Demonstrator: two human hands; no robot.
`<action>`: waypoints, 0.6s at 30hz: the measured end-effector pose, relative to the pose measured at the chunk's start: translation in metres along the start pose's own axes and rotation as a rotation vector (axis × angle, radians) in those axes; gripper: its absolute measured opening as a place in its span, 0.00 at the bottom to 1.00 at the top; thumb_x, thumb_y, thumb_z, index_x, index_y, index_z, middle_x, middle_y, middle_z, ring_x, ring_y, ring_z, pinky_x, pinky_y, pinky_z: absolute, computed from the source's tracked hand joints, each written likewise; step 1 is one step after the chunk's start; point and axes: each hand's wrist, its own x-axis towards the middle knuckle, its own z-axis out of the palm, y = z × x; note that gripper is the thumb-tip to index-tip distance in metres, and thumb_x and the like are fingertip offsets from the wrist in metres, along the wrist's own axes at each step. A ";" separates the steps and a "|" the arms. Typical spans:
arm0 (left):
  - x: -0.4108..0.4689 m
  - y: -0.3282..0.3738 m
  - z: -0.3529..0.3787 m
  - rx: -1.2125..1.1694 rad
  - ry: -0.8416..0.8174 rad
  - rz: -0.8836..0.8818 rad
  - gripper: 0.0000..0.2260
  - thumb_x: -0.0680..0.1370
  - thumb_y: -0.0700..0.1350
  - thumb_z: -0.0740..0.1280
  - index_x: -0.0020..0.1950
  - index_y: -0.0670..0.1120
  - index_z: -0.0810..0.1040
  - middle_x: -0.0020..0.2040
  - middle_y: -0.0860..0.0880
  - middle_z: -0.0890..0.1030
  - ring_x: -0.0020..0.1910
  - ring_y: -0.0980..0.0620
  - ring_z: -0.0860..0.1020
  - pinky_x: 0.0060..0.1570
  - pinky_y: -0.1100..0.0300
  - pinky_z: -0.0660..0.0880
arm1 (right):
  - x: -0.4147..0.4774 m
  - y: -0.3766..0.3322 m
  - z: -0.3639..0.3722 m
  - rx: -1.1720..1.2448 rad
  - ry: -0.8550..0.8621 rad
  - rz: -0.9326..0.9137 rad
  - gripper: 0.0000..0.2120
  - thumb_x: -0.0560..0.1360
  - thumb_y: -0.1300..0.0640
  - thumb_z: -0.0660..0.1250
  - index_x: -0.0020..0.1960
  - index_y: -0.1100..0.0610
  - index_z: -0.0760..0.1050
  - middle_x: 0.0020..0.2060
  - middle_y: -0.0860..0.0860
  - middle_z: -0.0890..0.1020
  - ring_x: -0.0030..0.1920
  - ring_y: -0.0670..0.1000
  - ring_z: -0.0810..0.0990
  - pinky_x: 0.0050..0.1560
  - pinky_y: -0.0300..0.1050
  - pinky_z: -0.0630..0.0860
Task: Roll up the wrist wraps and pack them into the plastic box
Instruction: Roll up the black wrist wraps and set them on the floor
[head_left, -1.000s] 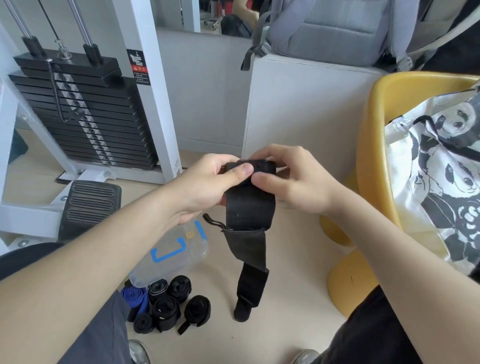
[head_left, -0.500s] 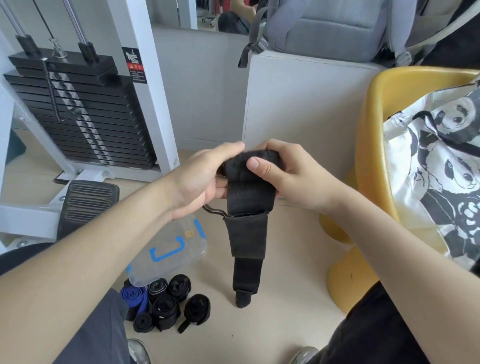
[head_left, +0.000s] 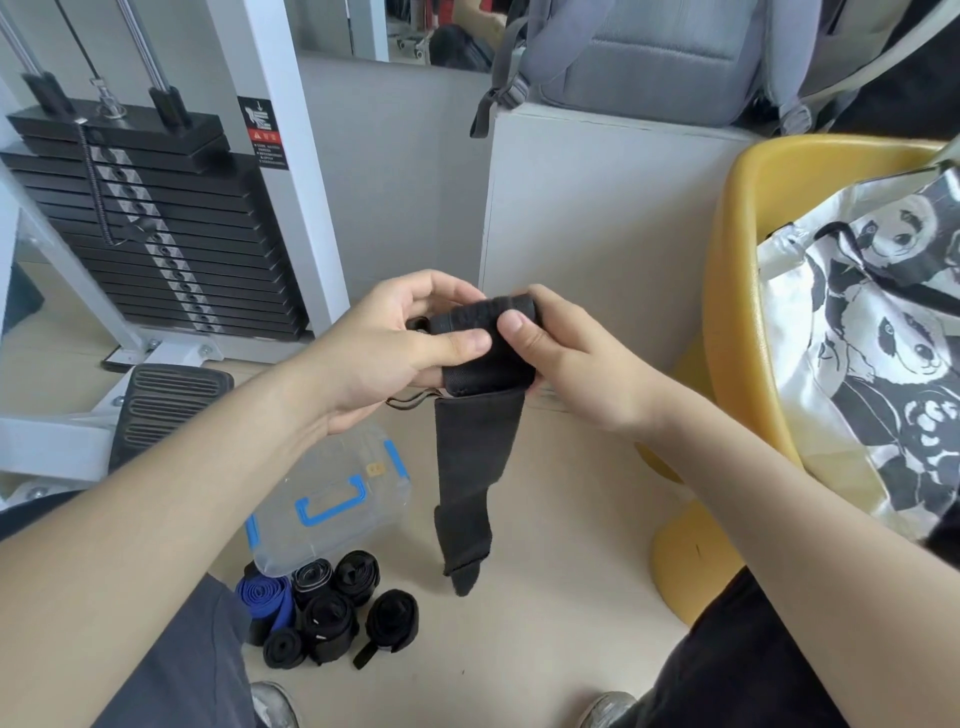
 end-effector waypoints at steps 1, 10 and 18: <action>0.000 0.002 -0.002 0.001 -0.025 -0.028 0.16 0.80 0.40 0.77 0.67 0.42 0.81 0.62 0.46 0.86 0.60 0.45 0.87 0.57 0.49 0.86 | 0.000 0.001 0.000 -0.021 0.005 -0.033 0.07 0.90 0.51 0.60 0.54 0.47 0.73 0.41 0.32 0.80 0.45 0.40 0.79 0.48 0.44 0.78; -0.003 0.004 -0.004 0.206 -0.102 -0.016 0.11 0.84 0.50 0.71 0.65 0.48 0.83 0.54 0.45 0.89 0.55 0.47 0.89 0.48 0.50 0.87 | -0.007 -0.007 -0.007 0.032 0.054 -0.096 0.22 0.78 0.57 0.74 0.70 0.51 0.76 0.59 0.55 0.85 0.56 0.56 0.86 0.59 0.57 0.85; -0.002 0.003 -0.003 0.185 -0.121 0.027 0.16 0.76 0.54 0.77 0.62 0.51 0.83 0.55 0.47 0.89 0.55 0.49 0.89 0.48 0.53 0.87 | -0.002 -0.001 -0.007 0.165 0.062 0.096 0.11 0.81 0.68 0.71 0.59 0.56 0.84 0.46 0.48 0.89 0.44 0.47 0.88 0.38 0.41 0.81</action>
